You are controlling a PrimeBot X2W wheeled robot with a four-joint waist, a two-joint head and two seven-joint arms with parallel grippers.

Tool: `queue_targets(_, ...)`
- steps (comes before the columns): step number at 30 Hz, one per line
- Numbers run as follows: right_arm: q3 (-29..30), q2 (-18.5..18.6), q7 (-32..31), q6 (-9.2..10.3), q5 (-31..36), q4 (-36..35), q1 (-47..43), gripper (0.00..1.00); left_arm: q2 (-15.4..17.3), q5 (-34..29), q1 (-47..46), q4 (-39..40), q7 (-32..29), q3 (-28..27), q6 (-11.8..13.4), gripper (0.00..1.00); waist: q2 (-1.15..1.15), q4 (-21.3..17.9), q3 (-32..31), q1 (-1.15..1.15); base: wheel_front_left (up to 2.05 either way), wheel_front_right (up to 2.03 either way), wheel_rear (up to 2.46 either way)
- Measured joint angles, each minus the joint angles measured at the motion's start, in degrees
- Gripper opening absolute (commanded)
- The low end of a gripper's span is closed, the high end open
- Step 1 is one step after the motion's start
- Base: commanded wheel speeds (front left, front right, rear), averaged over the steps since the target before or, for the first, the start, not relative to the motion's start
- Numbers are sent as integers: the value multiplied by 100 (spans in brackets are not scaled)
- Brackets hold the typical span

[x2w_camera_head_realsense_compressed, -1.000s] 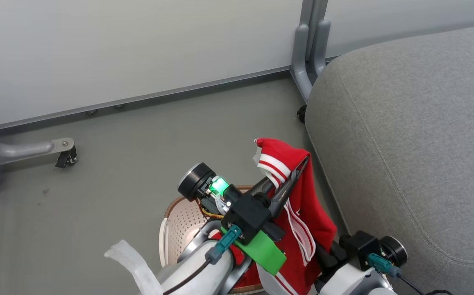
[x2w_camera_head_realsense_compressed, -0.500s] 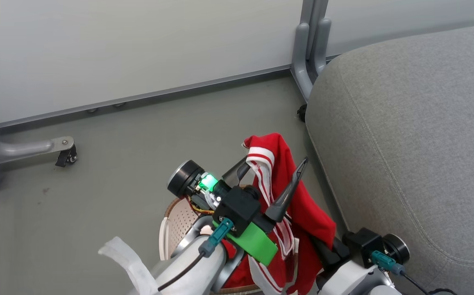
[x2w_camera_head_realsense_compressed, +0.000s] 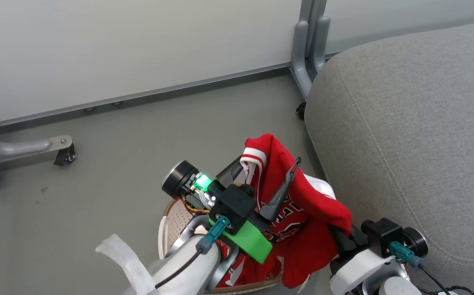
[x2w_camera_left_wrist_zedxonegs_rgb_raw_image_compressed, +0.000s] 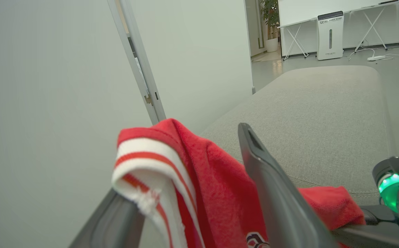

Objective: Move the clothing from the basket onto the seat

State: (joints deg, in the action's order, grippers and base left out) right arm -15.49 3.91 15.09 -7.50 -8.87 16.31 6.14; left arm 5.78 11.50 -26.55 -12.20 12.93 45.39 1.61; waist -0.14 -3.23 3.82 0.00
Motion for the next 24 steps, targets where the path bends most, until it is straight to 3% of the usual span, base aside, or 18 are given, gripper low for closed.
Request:
queue_targets(11, 474, -90, 1, 0, -81, -1137, 83, 0, 123, 113, 41, -87, 36, -48, 101, 100, 0, -138, 39, 0, 0, 0, 0)
queue_targets(17, 709, -105, 0, 0, -112, -1612, 162, 0, 227, 141, 115, -137, 85, -67, 142, 100, 0, -391, 124, 0, 0, 0, 0)
queue_targets(19, 971, -103, 0, 0, -456, -1816, 167, 0, 247, 165, 119, -171, 122, -69, 97, 100, 0, -557, 190, 0, 0, 0, 0)
queue_targets(24, 1188, -107, 0, 0, -600, -2023, 184, 0, 309, 244, 123, -328, 153, -105, 36, 100, 0, -883, 311, 0, 0, 0, 0)
